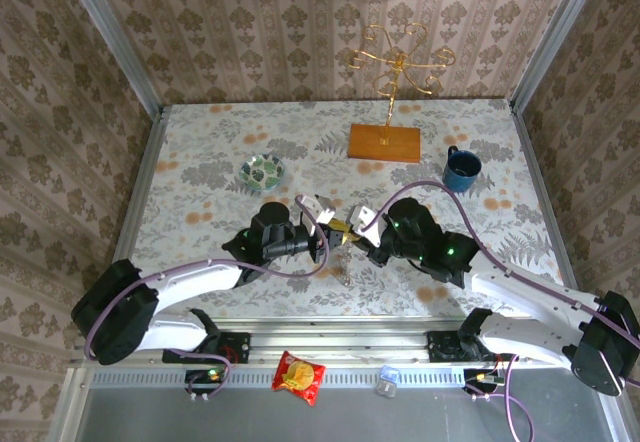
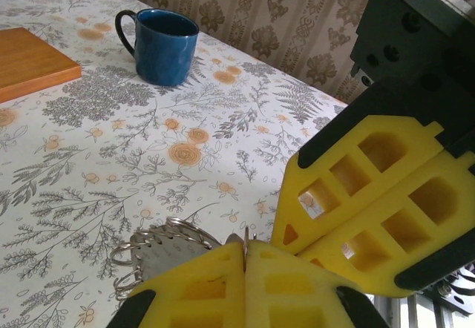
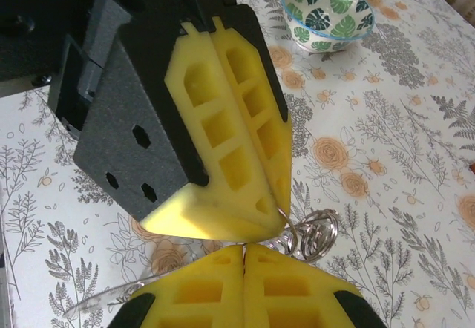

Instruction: Put the keys on the keyring

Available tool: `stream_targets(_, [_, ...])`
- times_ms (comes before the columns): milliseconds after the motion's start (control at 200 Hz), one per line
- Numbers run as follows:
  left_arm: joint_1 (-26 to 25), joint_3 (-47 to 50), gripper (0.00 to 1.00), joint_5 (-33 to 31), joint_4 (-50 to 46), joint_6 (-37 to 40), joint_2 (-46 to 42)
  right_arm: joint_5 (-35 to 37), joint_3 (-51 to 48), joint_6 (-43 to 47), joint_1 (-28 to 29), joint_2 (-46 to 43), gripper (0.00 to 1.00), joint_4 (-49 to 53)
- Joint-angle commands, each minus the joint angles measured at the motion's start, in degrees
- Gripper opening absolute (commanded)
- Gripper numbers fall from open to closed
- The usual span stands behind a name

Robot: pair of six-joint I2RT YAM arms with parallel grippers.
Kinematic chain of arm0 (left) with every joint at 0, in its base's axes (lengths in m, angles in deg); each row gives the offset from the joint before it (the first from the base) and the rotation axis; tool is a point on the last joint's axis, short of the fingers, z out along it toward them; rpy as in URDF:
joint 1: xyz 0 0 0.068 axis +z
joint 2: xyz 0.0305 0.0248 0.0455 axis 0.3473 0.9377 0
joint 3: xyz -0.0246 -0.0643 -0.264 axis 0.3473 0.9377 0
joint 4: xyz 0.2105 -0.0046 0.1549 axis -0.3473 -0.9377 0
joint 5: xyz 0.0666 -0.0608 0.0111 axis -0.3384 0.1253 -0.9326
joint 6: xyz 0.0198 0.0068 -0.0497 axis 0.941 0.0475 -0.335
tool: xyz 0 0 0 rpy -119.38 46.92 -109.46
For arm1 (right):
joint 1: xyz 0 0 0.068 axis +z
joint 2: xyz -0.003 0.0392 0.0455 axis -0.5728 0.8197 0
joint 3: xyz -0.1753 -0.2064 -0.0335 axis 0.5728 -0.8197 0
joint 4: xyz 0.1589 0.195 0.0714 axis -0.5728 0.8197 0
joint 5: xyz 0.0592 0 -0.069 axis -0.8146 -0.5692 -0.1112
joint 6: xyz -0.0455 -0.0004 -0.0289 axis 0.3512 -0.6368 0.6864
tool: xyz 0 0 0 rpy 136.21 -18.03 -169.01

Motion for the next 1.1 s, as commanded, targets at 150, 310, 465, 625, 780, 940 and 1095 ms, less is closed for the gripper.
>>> stream_targets(150, [0.5,2.2,0.00,0.3,11.3,1.5,0.1,-13.3,-3.3,-4.4,-3.5,-9.5,0.47,0.9])
stream_targets(310, [1.2,4.2,0.00,3.8,18.0,4.6,1.4,-15.0,-5.3,-7.5,-10.1,-13.0,0.45,-2.0])
stream_targets(465, [1.7,6.4,0.00,7.2,26.7,6.8,3.2,-16.4,-6.6,-6.7,-11.5,-11.8,0.34,-8.6])
stream_targets(625, [2.1,6.6,0.00,10.0,30.4,7.7,5.0,-19.8,-4.8,-5.8,-11.6,-7.6,0.26,-8.7])
stream_targets(780, [2.2,6.9,0.00,11.5,33.1,7.8,6.3,-18.8,-4.7,-5.7,-11.5,-5.3,0.26,-10.3])
stream_targets(940, [2.6,6.4,0.00,13.8,32.7,7.7,7.2,-19.4,-4.1,-5.8,-11.5,-3.6,0.26,-11.2])
stream_targets(1095, [2.6,6.2,0.00,14.7,33.4,7.5,7.8,-20.5,-4.2,-5.8,-11.6,-2.3,0.25,-11.9])
